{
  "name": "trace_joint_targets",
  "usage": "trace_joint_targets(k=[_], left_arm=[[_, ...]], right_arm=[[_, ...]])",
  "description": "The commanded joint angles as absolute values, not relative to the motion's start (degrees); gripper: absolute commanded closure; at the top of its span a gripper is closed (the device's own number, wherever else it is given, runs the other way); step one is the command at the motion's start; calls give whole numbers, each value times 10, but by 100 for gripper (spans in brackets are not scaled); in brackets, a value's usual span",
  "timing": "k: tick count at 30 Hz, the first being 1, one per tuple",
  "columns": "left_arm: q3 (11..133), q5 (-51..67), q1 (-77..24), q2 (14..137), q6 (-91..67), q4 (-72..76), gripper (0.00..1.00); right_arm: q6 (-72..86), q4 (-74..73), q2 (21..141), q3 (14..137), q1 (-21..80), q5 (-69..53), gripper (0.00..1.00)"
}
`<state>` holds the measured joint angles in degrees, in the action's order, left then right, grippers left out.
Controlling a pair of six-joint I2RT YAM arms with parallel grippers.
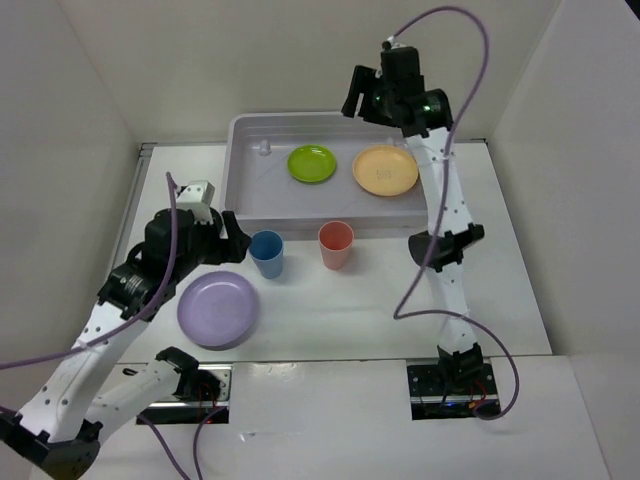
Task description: Place the mixed dishes into the plastic bin
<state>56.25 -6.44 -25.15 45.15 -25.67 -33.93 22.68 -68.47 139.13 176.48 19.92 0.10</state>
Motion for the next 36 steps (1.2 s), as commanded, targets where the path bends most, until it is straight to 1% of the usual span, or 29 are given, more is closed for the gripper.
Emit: trace_joint_targets(k=[1,3,4,6,7,8,9,10,11,12,13,14,15,16,17,18,22,23,25,26,30,31,34,36], left_arm=[[603,-107,-243,496,-264,-299,12],[613,-107,-223,535,-264,-290,12],[621,-96,-211,551,-270,-283,12],[628,-91,-158,557,-275,-250,12],[634,-71,-134,557,-275,-237,12],[639,-58,-106,566,-283,-214,12],[639,-39,-43,572,-283,-203,12],[646,-13,-7,590,-294,-196,12],[646,61,30,602,-301,-179,12],[640,105,66,614,-308,-170,12],[632,149,131,639,-315,-160,12],[624,225,159,649,-329,-141,12],[614,253,182,657,-334,-131,14],[595,273,217,663,-339,-124,14],[589,297,232,663,-344,-117,14],[582,306,256,668,-345,-117,15],[550,319,290,705,-357,-95,15],[550,319,296,719,-357,-95,19],[538,343,317,757,-357,-81,23],[538,348,323,771,-357,-81,29],[533,366,337,845,-357,-69,41],[527,374,337,857,-357,-69,47],[526,367,343,889,-363,-62,52],[526,345,348,896,-363,-62,53]], right_arm=[[211,-747,1257,1769,257,86,19],[211,-747,1220,1758,276,105,18],[217,-747,1180,1726,287,116,18],[217,-747,1135,1673,298,125,18],[222,-747,1089,1609,314,152,17],[222,-747,1067,1579,322,168,17],[230,-747,1046,1523,330,184,17],[238,-742,1026,1496,337,207,17],[238,-735,980,1466,345,213,17],[238,-696,950,1429,345,213,17],[238,-659,914,1320,345,204,17],[238,-610,831,1253,345,177,17],[232,-513,789,1128,340,156,17],[232,-470,751,1073,330,125,17],[238,-440,702,1031,303,65,17],[238,-413,689,978,293,46,17],[238,-402,682,910,287,12,17],[238,-396,677,897,287,5,17],[233,-377,670,866,287,-12,17],[233,-377,665,852,287,-24,17],[221,-357,664,832,287,-41,17],[221,-350,664,827,282,-51,17],[214,-338,671,827,277,-69,17],[209,-332,671,827,277,-75,17]])
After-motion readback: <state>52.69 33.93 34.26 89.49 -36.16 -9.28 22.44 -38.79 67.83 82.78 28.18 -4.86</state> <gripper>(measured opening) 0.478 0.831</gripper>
